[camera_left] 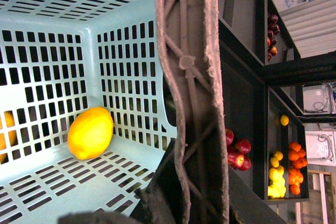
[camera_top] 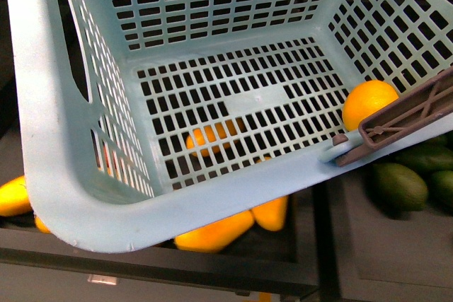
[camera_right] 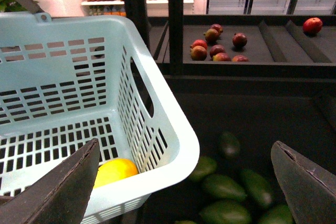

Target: Pick lemon and mango into basket

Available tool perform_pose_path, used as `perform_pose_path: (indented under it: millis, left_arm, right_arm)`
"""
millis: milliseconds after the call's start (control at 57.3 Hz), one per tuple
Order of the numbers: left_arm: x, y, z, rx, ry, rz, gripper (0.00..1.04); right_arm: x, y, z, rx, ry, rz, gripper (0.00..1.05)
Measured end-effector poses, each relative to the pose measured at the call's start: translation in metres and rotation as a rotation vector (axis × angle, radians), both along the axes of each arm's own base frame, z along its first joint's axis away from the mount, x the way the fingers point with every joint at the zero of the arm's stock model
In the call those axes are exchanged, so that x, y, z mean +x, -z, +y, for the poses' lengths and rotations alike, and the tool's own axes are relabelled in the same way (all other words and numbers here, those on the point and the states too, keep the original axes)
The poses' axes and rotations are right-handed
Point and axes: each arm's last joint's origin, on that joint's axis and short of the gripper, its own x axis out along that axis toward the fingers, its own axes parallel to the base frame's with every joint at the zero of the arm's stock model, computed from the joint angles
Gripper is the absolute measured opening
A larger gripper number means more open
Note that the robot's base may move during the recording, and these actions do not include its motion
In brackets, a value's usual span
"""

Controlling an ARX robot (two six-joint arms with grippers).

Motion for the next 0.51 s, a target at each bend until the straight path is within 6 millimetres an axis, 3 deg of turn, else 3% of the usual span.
perform_pose_path:
  millis: [506]
  left_arm:
    - [0.0001, 0.0, 0.0002, 0.002, -0.002, -0.002, 0.07]
  right_arm:
    - [-0.0001, 0.0004, 0.0001, 0.0, -0.002, 0.001, 0.96]
